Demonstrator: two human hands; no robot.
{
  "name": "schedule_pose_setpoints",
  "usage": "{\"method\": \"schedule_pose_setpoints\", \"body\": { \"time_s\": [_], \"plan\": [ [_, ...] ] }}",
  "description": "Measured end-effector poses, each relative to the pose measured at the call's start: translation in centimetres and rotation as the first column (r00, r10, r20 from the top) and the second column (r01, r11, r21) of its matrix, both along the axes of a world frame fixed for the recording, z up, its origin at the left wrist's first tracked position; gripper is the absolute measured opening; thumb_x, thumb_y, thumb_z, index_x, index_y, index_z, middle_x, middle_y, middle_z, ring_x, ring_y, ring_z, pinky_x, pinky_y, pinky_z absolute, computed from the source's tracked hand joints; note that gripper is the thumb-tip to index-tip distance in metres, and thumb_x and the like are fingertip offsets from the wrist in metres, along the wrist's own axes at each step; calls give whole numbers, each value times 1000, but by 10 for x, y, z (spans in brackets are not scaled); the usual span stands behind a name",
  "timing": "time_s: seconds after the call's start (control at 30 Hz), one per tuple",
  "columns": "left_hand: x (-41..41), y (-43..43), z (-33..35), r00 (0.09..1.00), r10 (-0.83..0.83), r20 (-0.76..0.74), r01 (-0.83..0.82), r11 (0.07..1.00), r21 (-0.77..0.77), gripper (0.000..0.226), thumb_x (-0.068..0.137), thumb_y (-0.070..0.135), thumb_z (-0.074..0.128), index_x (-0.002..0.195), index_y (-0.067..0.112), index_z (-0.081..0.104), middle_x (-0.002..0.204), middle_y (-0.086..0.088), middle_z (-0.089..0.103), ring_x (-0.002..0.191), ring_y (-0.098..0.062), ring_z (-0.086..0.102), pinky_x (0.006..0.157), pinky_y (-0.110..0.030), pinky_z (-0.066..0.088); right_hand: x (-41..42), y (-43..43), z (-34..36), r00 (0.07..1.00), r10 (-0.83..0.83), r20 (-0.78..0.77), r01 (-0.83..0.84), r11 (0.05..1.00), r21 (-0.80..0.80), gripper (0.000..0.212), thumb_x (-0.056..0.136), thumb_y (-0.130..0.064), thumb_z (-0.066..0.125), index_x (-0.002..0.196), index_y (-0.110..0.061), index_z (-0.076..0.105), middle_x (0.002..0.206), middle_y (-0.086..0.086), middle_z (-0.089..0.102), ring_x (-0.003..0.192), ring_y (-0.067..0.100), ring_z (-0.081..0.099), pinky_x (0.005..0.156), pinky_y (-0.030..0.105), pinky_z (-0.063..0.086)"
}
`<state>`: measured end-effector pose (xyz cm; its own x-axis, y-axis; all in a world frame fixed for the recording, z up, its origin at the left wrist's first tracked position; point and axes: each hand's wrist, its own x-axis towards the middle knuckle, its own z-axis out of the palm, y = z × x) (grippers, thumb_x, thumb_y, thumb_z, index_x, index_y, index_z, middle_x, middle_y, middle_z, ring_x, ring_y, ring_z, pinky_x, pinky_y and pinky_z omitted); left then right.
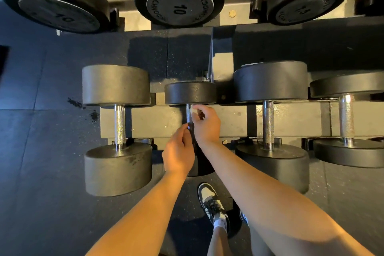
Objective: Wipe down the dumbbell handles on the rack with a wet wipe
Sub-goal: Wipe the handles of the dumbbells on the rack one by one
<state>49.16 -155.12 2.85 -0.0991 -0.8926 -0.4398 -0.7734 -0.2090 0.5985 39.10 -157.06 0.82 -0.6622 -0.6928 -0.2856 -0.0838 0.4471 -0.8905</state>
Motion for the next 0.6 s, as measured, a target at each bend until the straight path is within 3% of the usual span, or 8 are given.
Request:
{"method": "schedule_pose_setpoints", "body": {
  "time_s": [0.1,0.27,0.43,0.53,0.6],
  "plan": [
    [-2,-1,1,1000,6,28,-7,999,36,41,107,47,32,144,43,49,129,7,67,115,-19,64,98,-47,53,5,12,-3,999,43,-24,-43,999,20,23,94,-8,66,115,-17,71,115,-5,65,103,-1,55,84,-4,36],
    [-2,-2,6,1000,12,10,-12,998,66,43,107,50,30,145,43,49,134,6,64,119,-20,62,102,-48,50,0,28,-4,993,116,5,-116,990,82,22,93,-6,66,111,-17,72,115,-2,68,102,1,57,80,-4,38],
    [0,-1,4,1000,17,17,-18,998,52,42,107,46,31,143,40,52,128,9,67,116,-17,62,102,-38,49,-5,2,3,998,7,59,-9,1000,29,22,95,-14,65,115,-21,70,111,-13,66,102,-3,57,82,0,41],
    [2,-1,3,999,35,-10,-34,998,61,40,107,46,32,141,40,53,125,9,68,114,-16,63,101,-41,51,1,5,1,999,29,23,-30,999,40,20,94,-12,66,112,-20,70,110,-12,66,101,-4,57,81,-3,39],
    [1,-1,3,999,42,-13,-42,997,60,39,107,45,33,140,41,54,125,10,68,112,-14,63,96,-36,51,5,17,-3,997,72,7,-72,994,79,19,94,-12,66,111,-20,70,110,-11,67,101,-3,57,80,-3,39]
  ]
}}
